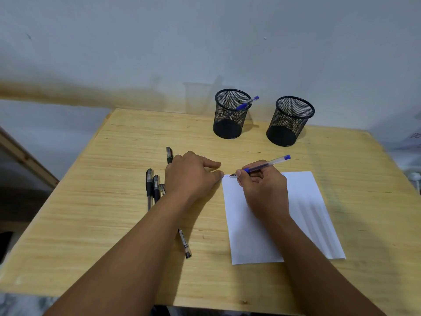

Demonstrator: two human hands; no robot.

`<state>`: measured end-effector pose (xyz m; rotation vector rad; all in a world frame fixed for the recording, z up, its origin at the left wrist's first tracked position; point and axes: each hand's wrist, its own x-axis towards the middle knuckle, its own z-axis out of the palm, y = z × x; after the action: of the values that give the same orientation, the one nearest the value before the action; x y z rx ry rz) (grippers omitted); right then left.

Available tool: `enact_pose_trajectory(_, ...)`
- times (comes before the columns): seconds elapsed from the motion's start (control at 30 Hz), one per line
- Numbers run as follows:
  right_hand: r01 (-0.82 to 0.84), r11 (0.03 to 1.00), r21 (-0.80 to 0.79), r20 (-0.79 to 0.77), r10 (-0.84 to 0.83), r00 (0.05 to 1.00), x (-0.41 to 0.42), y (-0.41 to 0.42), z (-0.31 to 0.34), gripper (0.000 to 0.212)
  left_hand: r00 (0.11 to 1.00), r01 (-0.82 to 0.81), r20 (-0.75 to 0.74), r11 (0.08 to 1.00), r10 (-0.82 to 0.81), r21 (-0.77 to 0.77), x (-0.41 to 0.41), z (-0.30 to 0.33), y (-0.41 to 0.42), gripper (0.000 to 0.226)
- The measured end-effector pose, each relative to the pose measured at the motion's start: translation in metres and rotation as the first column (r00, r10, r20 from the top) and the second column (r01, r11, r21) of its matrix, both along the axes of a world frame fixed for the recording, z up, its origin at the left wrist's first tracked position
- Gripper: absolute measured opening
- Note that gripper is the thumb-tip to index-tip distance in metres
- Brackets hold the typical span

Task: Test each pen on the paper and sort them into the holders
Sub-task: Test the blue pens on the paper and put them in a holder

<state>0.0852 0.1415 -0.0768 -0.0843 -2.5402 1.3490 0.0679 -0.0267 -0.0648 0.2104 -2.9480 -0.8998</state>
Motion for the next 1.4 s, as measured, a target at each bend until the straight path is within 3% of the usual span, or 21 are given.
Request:
enact_pose_trajectory(0.33,0.026,0.999,-0.021,0.025,-0.026,0.999,-0.0013,-0.0022,0.0007,0.019,1.0,0.005,0.025,1.0,-0.005,-0.008,0.0036,0.005,0.0004,0.032)
enact_pose_trajectory(0.57,0.016,0.999,0.048,0.018,-0.017,1.0,0.0011,-0.0036,0.0033,0.017,1.0,0.008,0.03,1.0,-0.007,-0.015,0.0055,0.0074,0.0013,0.032)
enact_pose_trajectory(1.4,0.05,0.995,-0.083,0.081,-0.043,0.996,0.001,-0.0023,0.0063,0.012,1.0,-0.004,-0.014,1.0,0.004,-0.016,0.0041,0.0049,0.0007,0.031)
